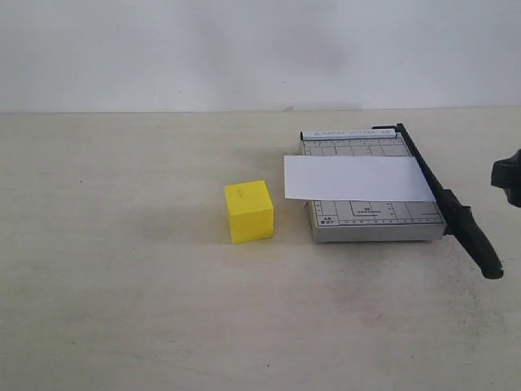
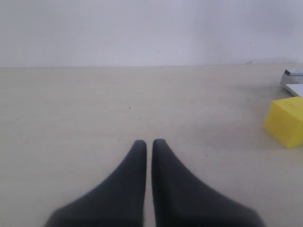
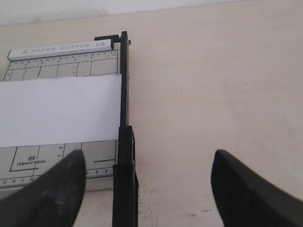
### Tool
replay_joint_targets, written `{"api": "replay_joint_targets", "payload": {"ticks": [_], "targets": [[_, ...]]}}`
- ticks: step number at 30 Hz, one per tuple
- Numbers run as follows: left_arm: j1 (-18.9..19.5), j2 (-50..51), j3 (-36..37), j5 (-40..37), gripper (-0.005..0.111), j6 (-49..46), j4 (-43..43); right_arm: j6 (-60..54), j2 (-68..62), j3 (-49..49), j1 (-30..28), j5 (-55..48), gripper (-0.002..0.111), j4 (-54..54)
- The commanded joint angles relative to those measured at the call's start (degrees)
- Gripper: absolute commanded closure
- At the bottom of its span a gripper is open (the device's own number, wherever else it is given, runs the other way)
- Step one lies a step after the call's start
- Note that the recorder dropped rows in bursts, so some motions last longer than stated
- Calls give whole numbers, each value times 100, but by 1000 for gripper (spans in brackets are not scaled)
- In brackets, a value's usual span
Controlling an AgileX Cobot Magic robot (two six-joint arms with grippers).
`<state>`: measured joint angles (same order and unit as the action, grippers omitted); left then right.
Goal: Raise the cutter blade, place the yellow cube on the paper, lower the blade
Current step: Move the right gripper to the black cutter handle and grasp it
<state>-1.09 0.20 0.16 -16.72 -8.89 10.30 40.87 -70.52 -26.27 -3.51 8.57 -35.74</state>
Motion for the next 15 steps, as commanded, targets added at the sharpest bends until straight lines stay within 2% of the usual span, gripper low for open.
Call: {"api": "replay_joint_targets", "payload": {"ticks": [1, 5, 12, 15], "targets": [[-14, -20, -16, 50, 102, 47, 32, 226, -522, -39, -45, 26, 44, -97], [-14, -20, -16, 50, 102, 47, 32, 208, -1082, -39, -45, 347, 51, -130], [-14, -20, -16, 50, 102, 47, 32, 386, -1504, -39, -45, 913, 47, -1235], [-14, -20, -16, 50, 102, 47, 32, 542, -1641, -39, -45, 963, 47, -1336]]}}
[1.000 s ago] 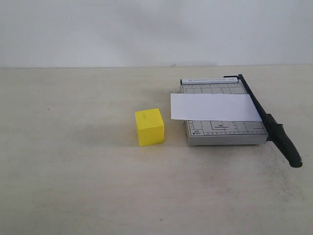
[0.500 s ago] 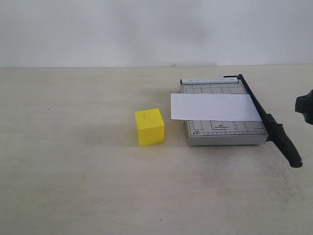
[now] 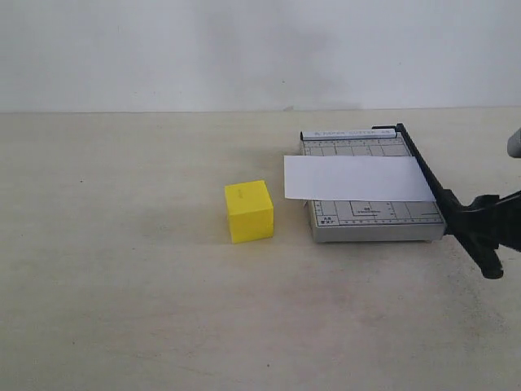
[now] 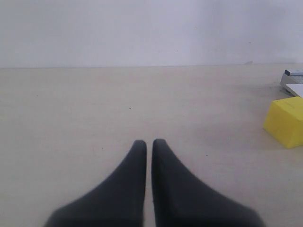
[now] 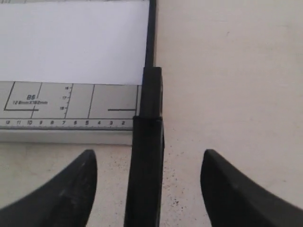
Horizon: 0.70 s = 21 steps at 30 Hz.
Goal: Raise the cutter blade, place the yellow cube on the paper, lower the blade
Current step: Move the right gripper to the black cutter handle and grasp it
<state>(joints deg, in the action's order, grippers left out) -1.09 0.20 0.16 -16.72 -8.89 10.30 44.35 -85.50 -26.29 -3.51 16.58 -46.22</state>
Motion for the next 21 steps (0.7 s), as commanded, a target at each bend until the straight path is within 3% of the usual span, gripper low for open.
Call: {"api": "replay_joint_targets", "payload": {"ticks": [1, 8, 11, 15, 21], "targets": [[-14, -20, -16, 50, 102, 47, 32, 254, -235, -36, -45, 192, 47, -299], [-14, -20, -16, 50, 102, 47, 32, 549, -745, -58, -45, 354, 54, -352], [-14, -20, -16, 50, 102, 47, 32, 602, -745, -58, -45, 343, 73, -419], [-14, -20, -16, 50, 102, 47, 32, 614, -745, -58, -45, 343, 108, -714], [-14, -20, -16, 50, 102, 47, 32, 670, -724, -58, -45, 630, 108, -714]]}}
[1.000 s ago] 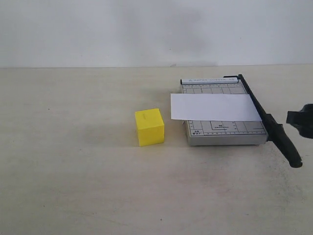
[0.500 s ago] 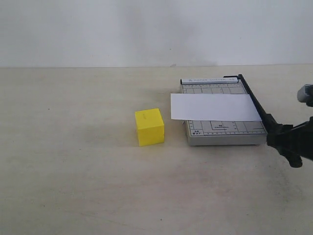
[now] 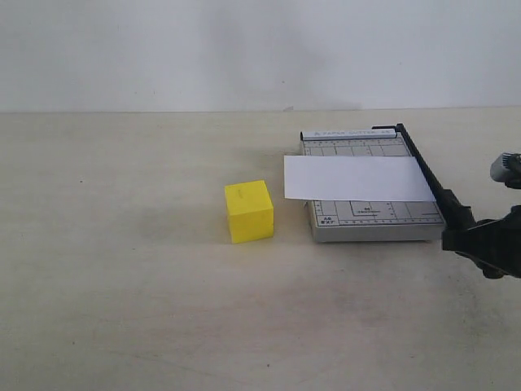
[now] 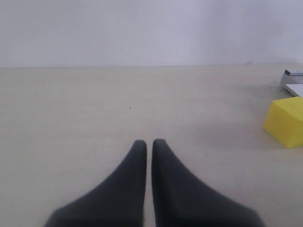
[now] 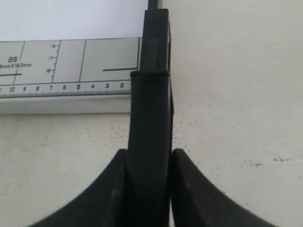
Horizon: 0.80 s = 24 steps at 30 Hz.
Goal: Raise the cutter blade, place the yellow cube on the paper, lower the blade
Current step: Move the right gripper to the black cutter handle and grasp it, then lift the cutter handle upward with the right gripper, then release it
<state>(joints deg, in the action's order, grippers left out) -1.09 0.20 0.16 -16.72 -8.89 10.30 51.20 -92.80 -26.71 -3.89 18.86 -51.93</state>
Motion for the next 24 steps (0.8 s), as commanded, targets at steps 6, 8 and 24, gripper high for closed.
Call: {"api": "replay_joint_targets", "payload": {"ticks": [6, 8, 24], "targets": [[-14, -20, -16, 50, 102, 47, 32, -15, 596, -27, -6, 790, 108, -142], [-14, -20, -16, 50, 102, 47, 32, -26, 880, -40, -6, 790, 108, -131], [-14, -20, -16, 50, 102, 47, 32, -11, 1907, -146, -6, 1240, 108, 221]]}}
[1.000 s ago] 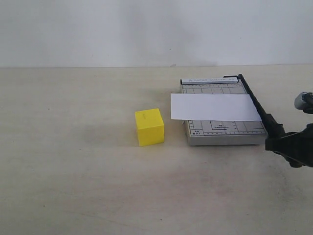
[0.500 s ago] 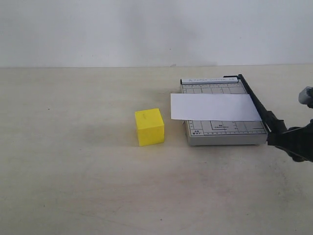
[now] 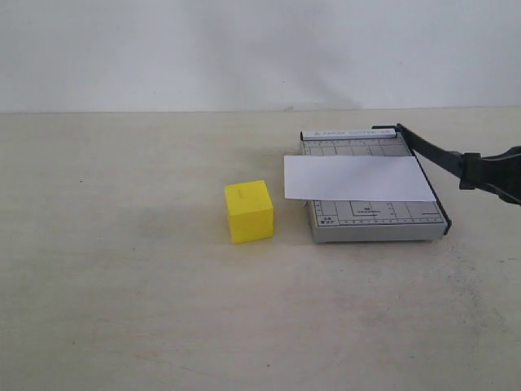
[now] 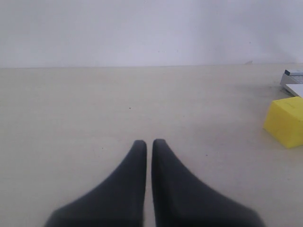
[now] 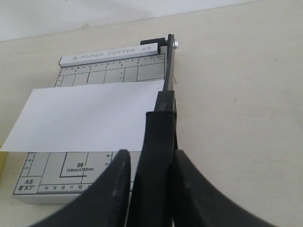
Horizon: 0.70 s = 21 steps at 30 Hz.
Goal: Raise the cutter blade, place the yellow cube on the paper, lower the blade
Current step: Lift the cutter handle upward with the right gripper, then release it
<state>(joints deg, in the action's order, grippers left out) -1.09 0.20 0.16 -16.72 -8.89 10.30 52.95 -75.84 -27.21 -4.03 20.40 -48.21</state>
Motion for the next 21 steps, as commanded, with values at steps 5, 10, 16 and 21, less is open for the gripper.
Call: {"api": "replay_joint_targets", "payload": {"ticks": [5, 10, 16, 21], "targets": [[-14, -20, -16, 50, 102, 47, 32, -209, 210, -95, 8, 1758, 108, -140], [-14, -20, -16, 50, 102, 47, 32, -224, 210, -95, 8, 1497, 108, -140], [-14, -20, -16, 50, 102, 47, 32, -349, 210, -95, 8, 309, 108, -140], [-14, -20, -16, 50, 102, 47, 32, -613, 210, -95, 8, 504, 108, -140]]}}
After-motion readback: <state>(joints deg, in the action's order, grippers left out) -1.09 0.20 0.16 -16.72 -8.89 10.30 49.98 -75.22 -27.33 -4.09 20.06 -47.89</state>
